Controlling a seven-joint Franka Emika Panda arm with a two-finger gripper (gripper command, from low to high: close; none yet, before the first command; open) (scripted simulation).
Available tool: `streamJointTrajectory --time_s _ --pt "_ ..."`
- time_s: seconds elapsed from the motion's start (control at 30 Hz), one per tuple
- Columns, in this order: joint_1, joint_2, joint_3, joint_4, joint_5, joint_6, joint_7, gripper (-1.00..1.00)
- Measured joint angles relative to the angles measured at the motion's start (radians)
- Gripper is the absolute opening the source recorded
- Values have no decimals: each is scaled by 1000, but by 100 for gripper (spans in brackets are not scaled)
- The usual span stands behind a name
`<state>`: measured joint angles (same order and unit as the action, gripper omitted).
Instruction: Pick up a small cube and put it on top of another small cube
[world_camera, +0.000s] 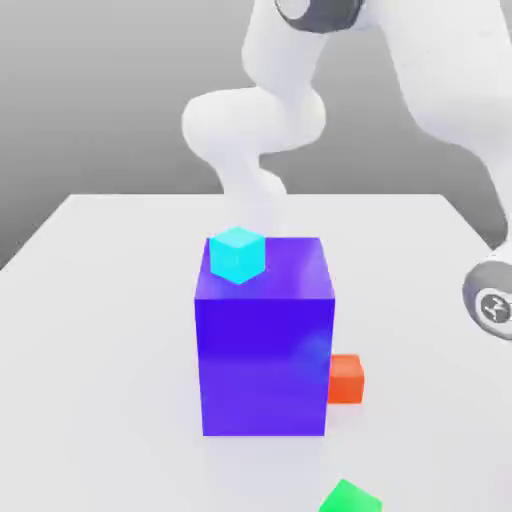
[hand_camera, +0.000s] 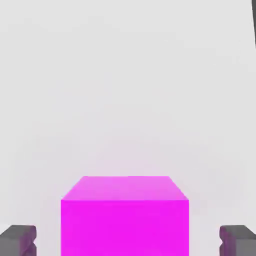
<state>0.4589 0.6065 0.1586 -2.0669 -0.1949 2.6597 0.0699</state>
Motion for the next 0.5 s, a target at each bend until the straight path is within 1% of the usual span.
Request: streamJointTrajectory --time_s 0.13,0.27,0.5 --pt "2 6 -1 1 -1 3 0 -100" --pt "-24 -114 22 -31 35 -83 -19 -100" --pt "-198 -301 -115 -189 163 -102 83 -100"
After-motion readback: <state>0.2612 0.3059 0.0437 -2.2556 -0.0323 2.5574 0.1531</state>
